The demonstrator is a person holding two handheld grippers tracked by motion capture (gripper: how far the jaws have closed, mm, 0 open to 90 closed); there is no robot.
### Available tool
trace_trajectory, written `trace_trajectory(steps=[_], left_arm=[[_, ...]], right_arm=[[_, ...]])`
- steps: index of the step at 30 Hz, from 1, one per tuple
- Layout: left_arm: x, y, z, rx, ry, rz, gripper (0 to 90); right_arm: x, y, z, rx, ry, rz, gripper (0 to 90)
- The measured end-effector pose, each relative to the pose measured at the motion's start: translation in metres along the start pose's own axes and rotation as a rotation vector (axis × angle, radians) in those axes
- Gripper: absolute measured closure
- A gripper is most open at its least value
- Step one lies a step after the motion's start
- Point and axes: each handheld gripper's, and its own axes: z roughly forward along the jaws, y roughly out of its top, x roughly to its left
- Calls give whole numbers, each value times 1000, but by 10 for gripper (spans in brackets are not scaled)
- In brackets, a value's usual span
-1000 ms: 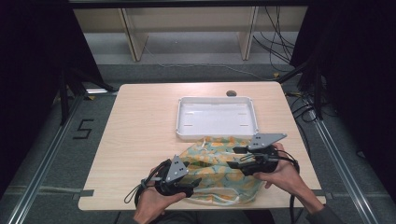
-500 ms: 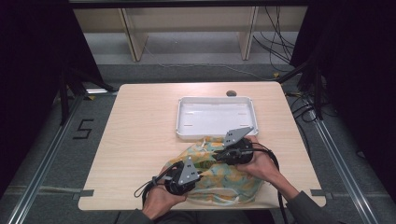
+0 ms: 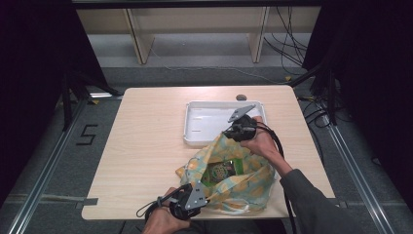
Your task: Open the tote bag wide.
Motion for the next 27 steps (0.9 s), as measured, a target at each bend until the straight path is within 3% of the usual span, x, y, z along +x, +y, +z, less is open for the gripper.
trace_trajectory(steps=[2, 3, 5, 6, 7, 8, 10, 11, 12, 13, 14, 15, 17, 18, 19, 21, 25, 27], left_arm=[[-2, -1, -1, 8, 1, 15, 891], [-3, -2, -1, 7, -3, 15, 891], [-4, -2, -1, 6, -4, 15, 890], [-3, -2, -1, -5, -16, 1, 874], [-2, -1, -2, -7, -20, -22, 826], [-2, 0, -2, -24, -20, -43, 741], [3, 5, -7, -52, -2, -65, 624], [10, 12, -16, -90, 9, -95, 544], [10, 12, -16, -90, 9, -95, 508], [18, 19, -26, -147, 64, -135, 474], [18, 19, -26, -147, 64, -135, 465], [23, 22, -32, -154, 90, -127, 465], [33, 26, -42, -177, 105, -157, 439], [38, 29, -47, -186, 120, -180, 426], [43, 31, -50, -188, 130, -192, 404], [52, 35, -54, -172, 137, -186, 397], [78, 46, -49, -148, 182, -185, 384], [88, 50, -41, -120, 199, -184, 367]], right_arm=[[-7, 3, 5, 19, -12, 8, 900], [-10, 3, 9, 26, -39, 43, 900], [-12, 4, 10, 42, -25, 58, 900], [-13, 4, 12, 24, -24, 63, 900], [-12, 4, 13, 35, -32, 74, 900], [-13, 4, 13, 30, -9, 57, 900], [-7, 4, 9, 10, 9, 99, 853], [-4, 3, 1, -31, 20, 70, 786], [-4, 3, 1, -31, 20, 70, 786], [2, 1, -14, -67, 54, 79, 678], [2, 1, -14, -67, 54, 79, 678], [3, -1, -19, -74, 59, 74, 638], [10, -5, -34, -52, 94, 94, 557], [13, -7, -40, -76, 86, 80, 535], [20, -14, -57, -89, 126, 69, 492], [27, -21, -67, -103, 138, 65, 471], [40, -35, -81, -109, 180, 51, 462], [44, -44, -85, -112, 171, 35, 450]])
